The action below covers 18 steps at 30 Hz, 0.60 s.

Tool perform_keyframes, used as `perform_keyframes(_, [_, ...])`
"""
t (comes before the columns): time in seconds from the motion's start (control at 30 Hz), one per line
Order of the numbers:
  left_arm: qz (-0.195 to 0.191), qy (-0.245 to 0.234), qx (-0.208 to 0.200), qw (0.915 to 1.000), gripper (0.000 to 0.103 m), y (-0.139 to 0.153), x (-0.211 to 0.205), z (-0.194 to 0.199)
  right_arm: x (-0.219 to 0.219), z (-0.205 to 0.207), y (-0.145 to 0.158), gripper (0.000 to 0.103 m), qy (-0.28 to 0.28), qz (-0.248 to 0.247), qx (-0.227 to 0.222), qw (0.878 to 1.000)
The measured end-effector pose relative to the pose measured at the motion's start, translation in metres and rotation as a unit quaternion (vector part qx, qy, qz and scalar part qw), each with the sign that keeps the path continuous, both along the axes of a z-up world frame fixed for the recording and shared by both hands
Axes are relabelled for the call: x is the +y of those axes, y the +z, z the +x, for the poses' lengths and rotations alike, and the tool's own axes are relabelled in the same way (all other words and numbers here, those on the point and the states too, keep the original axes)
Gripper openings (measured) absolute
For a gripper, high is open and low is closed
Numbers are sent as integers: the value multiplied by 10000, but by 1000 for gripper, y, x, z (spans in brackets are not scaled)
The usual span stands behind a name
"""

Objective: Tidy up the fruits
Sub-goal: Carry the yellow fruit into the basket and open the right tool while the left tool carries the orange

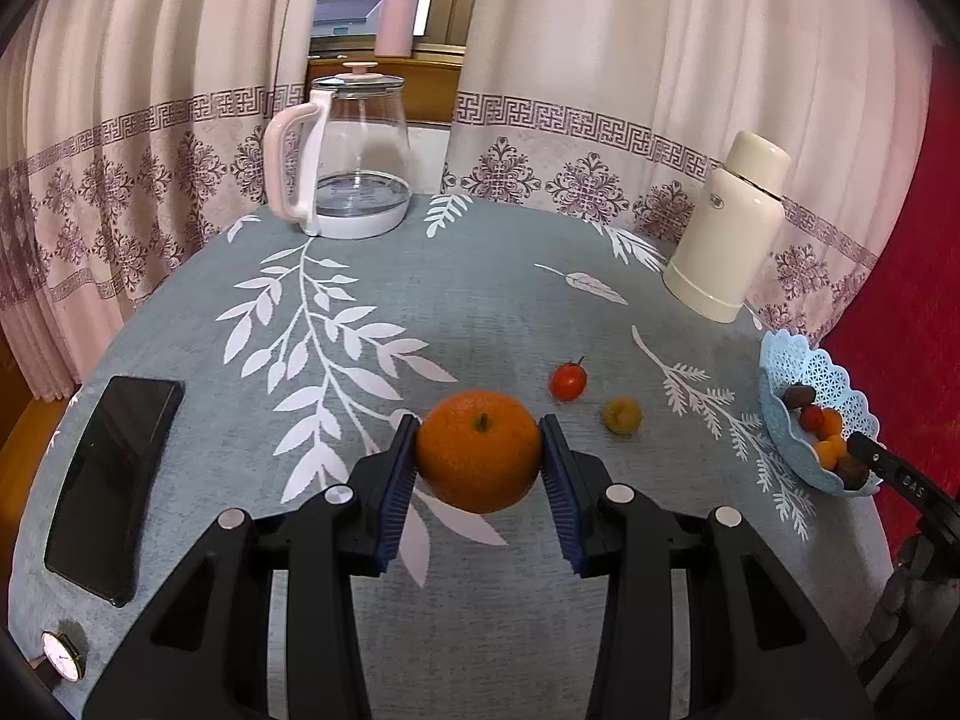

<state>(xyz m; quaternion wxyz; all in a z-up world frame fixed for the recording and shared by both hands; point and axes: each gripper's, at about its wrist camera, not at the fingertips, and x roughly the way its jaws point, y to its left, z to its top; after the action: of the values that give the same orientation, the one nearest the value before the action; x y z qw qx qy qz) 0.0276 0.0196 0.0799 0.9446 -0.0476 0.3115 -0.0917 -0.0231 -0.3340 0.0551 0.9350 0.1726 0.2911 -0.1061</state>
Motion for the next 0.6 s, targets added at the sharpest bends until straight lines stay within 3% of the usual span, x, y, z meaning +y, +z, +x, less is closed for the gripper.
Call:
perform_keyframes(0.3, [125,-213,-38,9997,42,4,-25,3,-9,-5,-5,32,-292,32,-126,9995])
perform_keyframes(0.43, [178,-374,-94,9991,42,9,-42,4,-9,-16,1,53,-637,-231,-426,9968])
perform_keyframes(0.6, [186,-698,-188,9972,42,18,-70,5,-15,-29,8,61,-1146,-446,-736,9897])
